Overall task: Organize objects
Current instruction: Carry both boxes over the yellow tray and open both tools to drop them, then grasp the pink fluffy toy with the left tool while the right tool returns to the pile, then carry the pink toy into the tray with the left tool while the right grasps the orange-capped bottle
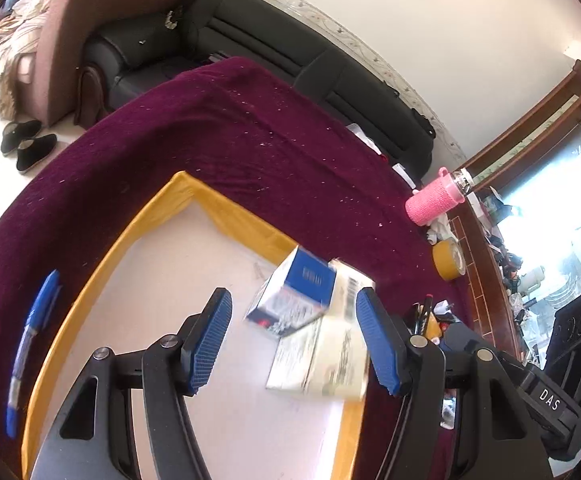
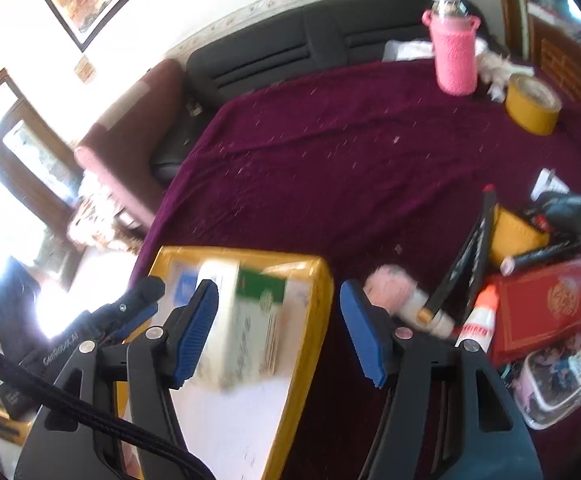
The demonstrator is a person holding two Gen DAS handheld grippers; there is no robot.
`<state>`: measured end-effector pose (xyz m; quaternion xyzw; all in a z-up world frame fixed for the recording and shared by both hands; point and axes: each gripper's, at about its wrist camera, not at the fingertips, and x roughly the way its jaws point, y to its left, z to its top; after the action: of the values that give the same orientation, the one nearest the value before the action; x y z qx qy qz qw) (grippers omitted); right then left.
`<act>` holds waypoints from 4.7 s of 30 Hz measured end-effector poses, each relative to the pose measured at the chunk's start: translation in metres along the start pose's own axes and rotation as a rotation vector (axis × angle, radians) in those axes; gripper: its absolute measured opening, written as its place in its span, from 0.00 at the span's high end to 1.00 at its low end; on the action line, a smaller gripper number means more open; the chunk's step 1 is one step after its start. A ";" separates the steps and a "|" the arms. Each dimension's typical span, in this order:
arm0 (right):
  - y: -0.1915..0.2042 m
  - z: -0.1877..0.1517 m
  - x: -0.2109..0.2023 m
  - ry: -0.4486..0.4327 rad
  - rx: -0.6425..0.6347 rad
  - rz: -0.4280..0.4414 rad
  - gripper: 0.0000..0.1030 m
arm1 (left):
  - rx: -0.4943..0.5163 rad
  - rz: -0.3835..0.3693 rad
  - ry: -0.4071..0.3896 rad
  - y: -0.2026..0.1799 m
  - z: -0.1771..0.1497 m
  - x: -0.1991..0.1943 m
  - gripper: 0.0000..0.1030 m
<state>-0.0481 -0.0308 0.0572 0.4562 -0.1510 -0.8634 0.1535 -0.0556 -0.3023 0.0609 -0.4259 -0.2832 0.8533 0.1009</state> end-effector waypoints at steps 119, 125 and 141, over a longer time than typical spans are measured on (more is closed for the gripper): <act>-0.095 -0.036 -0.025 0.097 0.141 0.097 0.76 | 0.202 0.055 -0.166 0.000 -0.065 -0.097 0.85; -0.023 -0.058 -0.005 0.191 0.032 0.263 0.76 | 0.220 0.098 -0.114 -0.001 -0.020 -0.061 0.85; 0.102 -0.078 0.092 0.201 -0.211 0.183 0.76 | 0.169 0.123 0.022 0.038 0.039 0.032 0.85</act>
<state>-0.0199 -0.1695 -0.0120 0.5061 -0.0844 -0.8068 0.2927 -0.1031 -0.3355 0.0370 -0.4420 -0.1824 0.8739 0.0870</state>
